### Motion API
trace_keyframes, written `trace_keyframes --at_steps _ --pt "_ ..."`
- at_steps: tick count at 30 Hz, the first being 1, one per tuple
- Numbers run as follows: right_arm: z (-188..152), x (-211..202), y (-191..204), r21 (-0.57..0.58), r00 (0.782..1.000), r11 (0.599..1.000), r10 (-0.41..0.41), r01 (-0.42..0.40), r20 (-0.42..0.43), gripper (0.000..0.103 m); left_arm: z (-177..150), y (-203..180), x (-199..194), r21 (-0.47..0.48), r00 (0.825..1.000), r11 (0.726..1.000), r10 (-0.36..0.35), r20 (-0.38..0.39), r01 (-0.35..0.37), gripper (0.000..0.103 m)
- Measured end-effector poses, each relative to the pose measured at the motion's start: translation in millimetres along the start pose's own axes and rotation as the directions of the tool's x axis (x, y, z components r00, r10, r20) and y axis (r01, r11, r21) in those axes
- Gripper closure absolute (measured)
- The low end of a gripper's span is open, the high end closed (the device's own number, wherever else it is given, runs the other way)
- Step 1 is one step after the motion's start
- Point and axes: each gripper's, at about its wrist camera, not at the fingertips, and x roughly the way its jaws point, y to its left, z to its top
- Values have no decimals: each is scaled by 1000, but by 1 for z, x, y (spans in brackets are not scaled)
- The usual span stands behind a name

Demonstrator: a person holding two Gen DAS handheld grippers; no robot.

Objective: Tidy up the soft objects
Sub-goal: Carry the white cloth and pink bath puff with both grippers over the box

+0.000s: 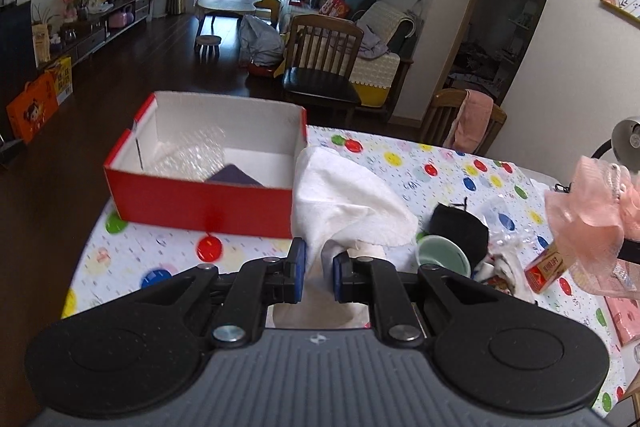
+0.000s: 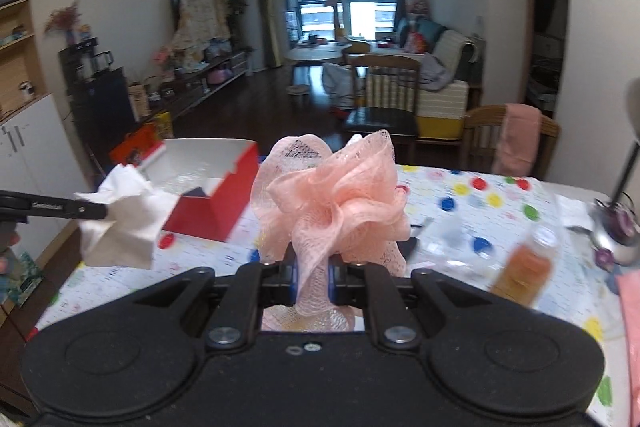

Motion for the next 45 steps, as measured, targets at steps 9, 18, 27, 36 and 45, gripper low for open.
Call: trace_keyframes --at_steps 9,18,27,36,45 --pt "35 44 70 -54 998 996 66 -66 -6 92 34 43 5 47 1000 999 -5 20 4 90" --pt "66 98 131 -81 995 992 91 -94 -43 92 63 84 23 97 1000 995 13 5 -13 90" --pt "91 150 182 -107 994 991 76 -84 -76 92 98 125 48 126 999 991 34 19 -36 89" --pt "109 209 211 -150 995 988 18 -33 -97 91 133 154 87 152 996 984 84 35 -88 89" --pt "118 278 224 -149 987 989 -34 11 -156 90 147 164 144 197 993 974 116 -14 -111 89"
